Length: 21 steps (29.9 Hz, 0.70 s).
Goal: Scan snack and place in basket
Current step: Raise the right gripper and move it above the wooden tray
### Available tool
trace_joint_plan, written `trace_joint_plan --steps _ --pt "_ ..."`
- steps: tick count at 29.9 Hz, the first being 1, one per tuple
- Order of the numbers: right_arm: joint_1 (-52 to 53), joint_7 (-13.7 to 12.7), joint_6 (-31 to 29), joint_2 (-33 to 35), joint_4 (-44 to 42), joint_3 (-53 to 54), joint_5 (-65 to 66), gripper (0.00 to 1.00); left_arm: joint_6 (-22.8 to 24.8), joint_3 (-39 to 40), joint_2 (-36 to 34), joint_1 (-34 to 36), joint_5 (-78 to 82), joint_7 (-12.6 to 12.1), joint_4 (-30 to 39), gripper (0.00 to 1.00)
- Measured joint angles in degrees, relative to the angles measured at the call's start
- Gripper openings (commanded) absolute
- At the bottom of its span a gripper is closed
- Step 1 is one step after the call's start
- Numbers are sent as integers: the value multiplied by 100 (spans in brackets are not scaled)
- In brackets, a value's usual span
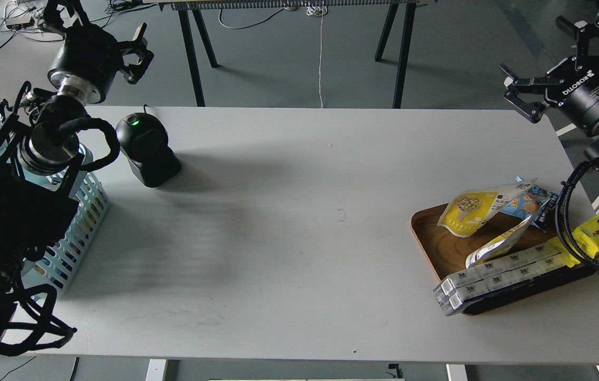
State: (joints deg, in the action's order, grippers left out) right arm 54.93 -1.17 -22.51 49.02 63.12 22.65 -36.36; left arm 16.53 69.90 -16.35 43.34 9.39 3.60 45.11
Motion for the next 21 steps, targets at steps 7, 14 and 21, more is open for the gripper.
trace_joint_plan --steps 7,14,21 --pt "2612 -52 19 72 278 -2999 58 99 18 33 8 44 -6 12 5 100" --pt "4976 -318 70 -56 899 -5309 559 99 18 41 8 83 -7 162 20 100" --pt "6577 -1177 364 -499 1362 -6886 802 99 18 42 0 87 -7 195 32 100"
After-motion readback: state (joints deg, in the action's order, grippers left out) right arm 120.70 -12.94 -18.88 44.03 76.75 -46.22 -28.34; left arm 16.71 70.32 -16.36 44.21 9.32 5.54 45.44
